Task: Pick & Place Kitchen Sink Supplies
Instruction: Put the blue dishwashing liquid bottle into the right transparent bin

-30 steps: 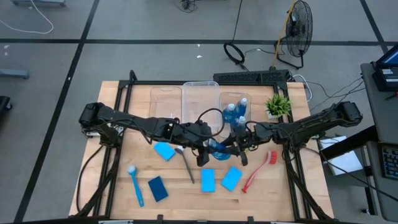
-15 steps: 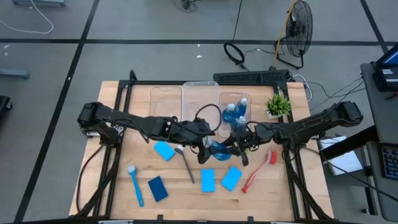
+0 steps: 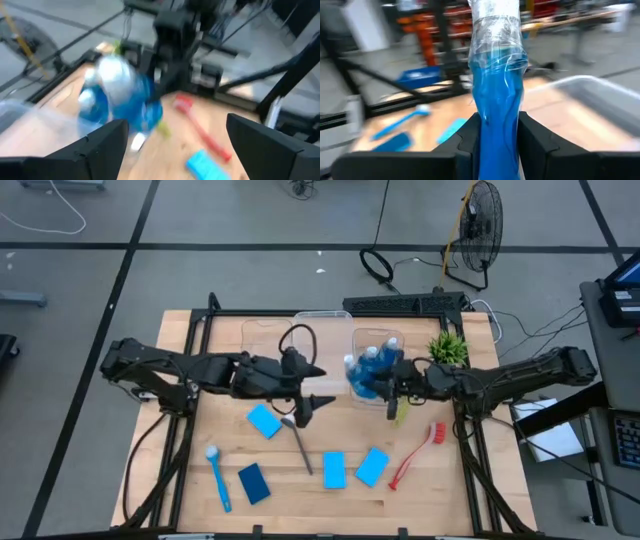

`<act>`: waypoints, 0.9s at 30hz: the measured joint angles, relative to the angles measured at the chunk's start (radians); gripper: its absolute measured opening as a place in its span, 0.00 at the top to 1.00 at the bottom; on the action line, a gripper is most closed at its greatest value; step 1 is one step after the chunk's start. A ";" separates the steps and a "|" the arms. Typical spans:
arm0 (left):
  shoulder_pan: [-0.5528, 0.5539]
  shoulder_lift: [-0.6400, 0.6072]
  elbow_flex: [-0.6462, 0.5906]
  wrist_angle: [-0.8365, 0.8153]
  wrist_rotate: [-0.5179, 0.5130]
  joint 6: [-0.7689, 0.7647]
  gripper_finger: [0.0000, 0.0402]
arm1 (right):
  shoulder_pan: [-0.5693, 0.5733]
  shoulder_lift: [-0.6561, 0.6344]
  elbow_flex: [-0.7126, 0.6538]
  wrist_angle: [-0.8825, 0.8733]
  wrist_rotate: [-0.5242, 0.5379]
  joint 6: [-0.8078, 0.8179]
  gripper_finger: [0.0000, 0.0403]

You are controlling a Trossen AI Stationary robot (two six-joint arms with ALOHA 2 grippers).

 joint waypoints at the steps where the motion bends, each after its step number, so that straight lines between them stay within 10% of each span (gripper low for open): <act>1: -0.001 -0.002 0.000 -0.027 -0.006 -0.001 0.18 | 0.000 0.000 0.000 -0.012 0.039 -0.004 0.79; 27: -0.007 -0.010 -0.002 -0.360 -0.137 0.031 0.20 | 0.241 0.027 -0.076 -0.008 0.632 0.066 0.79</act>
